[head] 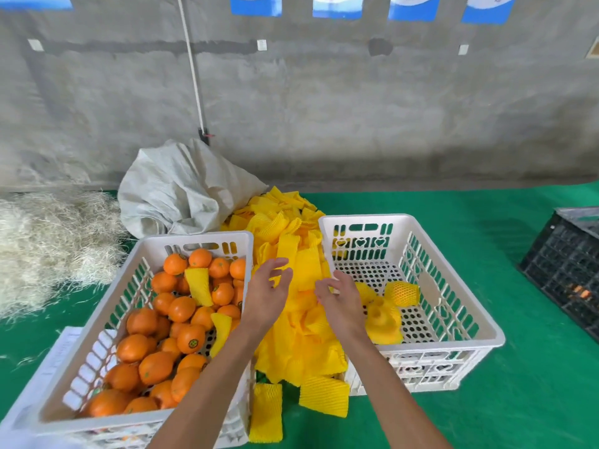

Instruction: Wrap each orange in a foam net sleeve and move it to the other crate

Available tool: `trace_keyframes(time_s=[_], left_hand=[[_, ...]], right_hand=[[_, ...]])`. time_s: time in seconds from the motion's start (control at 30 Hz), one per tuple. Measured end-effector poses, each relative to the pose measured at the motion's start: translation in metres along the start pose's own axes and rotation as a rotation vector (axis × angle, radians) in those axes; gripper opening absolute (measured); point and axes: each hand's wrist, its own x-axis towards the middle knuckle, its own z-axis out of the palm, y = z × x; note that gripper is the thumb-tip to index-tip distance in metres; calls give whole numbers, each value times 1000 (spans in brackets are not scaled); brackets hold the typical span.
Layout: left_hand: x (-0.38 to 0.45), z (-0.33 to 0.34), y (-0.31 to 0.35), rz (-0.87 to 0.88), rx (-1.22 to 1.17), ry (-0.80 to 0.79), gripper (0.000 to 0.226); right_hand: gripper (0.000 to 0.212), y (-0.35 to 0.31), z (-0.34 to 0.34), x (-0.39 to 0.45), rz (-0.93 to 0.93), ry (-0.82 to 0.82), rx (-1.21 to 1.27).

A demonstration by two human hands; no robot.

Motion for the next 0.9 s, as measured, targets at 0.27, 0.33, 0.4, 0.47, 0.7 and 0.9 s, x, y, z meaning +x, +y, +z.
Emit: trace_keyframes(time_s=[0.27,0.33,0.4,0.47,0.7,0.9], left_hand=[[-16,-95,-108,-431,400,-106,48],[-14,-100,-125,-453,458,-244,56],[-8,-103,-135,-475,554,-352,64],[-4,-102,-141,-447,634,-424,69],[3,-101,-157,-475,720,-286,34],[4,-118,-114,-202,462,36,29]], right_hand=[[56,22,86,-14,49,-164,-112],[53,28,102,-18,37,-174,-136],[50,33,117,-19,26,-194,-171],[49,35,123,-20,23,-209,-185],[43,41,133,-12,29,-203,-226],[17,32,128,-23,-51,-151,-171]])
